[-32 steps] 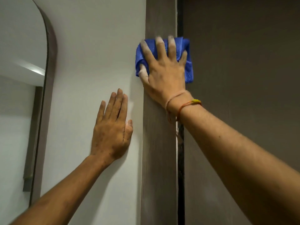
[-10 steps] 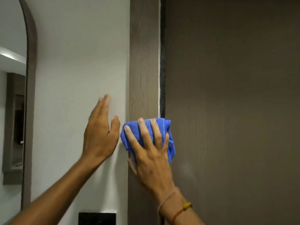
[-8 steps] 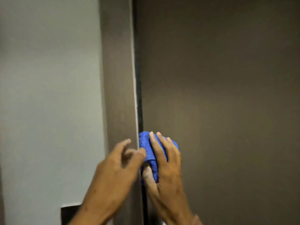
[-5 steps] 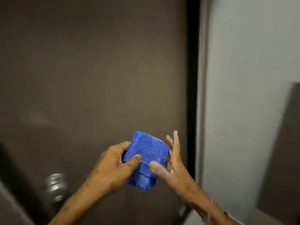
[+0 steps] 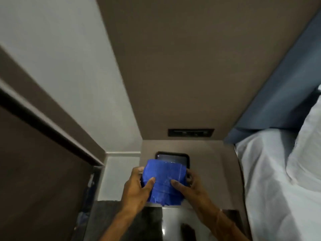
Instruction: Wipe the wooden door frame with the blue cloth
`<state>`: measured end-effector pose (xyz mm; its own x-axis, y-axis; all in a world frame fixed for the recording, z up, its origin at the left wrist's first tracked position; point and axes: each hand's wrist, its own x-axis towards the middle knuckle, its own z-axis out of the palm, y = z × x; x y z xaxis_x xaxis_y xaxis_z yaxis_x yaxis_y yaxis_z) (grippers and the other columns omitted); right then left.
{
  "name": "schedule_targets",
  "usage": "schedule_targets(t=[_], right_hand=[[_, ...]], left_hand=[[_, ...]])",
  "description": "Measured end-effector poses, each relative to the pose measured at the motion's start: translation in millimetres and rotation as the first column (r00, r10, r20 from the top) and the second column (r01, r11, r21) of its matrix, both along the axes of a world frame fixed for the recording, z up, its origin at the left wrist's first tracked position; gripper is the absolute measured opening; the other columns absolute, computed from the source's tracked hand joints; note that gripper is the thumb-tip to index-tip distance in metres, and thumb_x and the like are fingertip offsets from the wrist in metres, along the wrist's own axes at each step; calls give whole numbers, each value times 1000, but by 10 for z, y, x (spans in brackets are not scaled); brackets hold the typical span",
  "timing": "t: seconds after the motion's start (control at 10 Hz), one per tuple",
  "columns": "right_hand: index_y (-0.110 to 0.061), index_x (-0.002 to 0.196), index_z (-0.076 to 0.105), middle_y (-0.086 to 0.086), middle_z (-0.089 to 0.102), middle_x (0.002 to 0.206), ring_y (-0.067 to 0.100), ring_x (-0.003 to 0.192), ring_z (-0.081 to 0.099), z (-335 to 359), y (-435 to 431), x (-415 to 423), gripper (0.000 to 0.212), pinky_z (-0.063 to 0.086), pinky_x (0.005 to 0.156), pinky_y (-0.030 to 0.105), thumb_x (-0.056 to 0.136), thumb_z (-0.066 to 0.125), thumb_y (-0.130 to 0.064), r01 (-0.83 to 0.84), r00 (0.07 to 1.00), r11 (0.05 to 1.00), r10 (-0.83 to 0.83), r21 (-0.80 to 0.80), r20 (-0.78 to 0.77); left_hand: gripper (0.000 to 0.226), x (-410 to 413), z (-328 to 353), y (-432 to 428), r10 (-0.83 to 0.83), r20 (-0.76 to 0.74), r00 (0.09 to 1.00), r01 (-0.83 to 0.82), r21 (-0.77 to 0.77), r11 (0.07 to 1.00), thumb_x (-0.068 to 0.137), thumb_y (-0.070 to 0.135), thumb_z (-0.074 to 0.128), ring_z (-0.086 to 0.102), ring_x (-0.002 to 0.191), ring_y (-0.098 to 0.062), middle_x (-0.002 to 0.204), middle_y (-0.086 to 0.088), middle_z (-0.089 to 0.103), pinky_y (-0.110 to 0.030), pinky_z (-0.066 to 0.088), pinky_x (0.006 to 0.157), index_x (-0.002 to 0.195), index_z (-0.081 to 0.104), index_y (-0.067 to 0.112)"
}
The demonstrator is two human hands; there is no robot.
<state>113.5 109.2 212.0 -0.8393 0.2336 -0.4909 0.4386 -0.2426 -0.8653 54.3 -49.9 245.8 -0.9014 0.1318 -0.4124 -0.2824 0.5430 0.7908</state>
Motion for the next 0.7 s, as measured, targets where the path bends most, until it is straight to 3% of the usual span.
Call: schedule_targets(t=[0.1, 0.2, 0.3, 0.4, 0.5, 0.6, 0.7], right_hand=[[-9, 120, 45, 18, 57, 122, 28, 102, 62, -836, 356, -321, 46, 59, 75, 28, 81, 69, -3, 45, 990, 996, -55, 74, 128], [-7, 125, 43, 19, 55, 126, 32, 108, 58, -1511, 556, -669, 52, 54, 87, 42, 80, 70, -4, 39, 976, 984, -75, 172, 207], [-7, 129, 39, 17, 53, 128, 31, 113, 55, -2148, 637, -976, 53, 50, 89, 38, 83, 66, -5, -71, 973, 947, -4, 313, 233], [-8, 140, 28, 18, 41, 137, 31, 121, 45, -2607, 652, -1036, 62, 41, 101, 40, 87, 59, -6, -277, 945, 810, 132, 517, 300], [-15, 145, 21, 15, 21, 149, 30, 132, 29, -2863, 600, -857, 61, 35, 109, 41, 91, 50, -13, -545, 836, 504, 390, 671, 386], [-17, 145, 20, 5, 5, 157, 28, 140, 15, -3003, 542, -732, 62, 27, 112, 42, 90, 50, -14, -758, 602, 185, 569, 626, 560], [-17, 146, 17, 5, 0, 158, 29, 141, 11, -2974, 512, -641, 62, 24, 113, 44, 92, 48, -17, -800, 546, 127, 561, 586, 623]], left_hand=[[34, -314, -925, 460, -9, 22, 1000, 11, -64, 998, 83, 17, 68, 59, 71, -7, 82, 10, 60, -18, 52, 62, 113, 52, 17], [38, -594, -1713, 742, 6, 27, 1000, -3, -127, 992, 83, 14, 66, 55, 70, -10, 94, -7, 64, -6, 41, 63, 118, 52, 9], [45, -811, -2446, 895, -11, 12, 1000, 14, -208, 978, 86, 13, 62, 59, 97, -31, 115, -20, 61, -34, 47, 84, 127, 46, 5], [58, -837, -2911, 942, -143, -4, 990, 134, -321, 938, 88, 10, 58, 47, 118, -34, 136, -20, 43, -41, 41, 98, 140, 32, 6], [65, -709, -3175, 905, -394, 2, 919, 349, -471, 810, 90, 16, 53, 35, 130, -30, 149, -17, 28, -42, 36, 106, 146, 20, 11], [69, -575, -3354, 834, -641, 189, 744, 617, -563, 550, 93, 26, 48, 13, 142, -28, 159, -10, 2, -40, 21, 114, 148, 7, 16], [66, -506, -3350, 773, -671, 208, 712, 648, -563, 513, 94, 26, 44, 6, 144, -25, 159, -7, -4, -38, 17, 116, 148, 8, 16]])
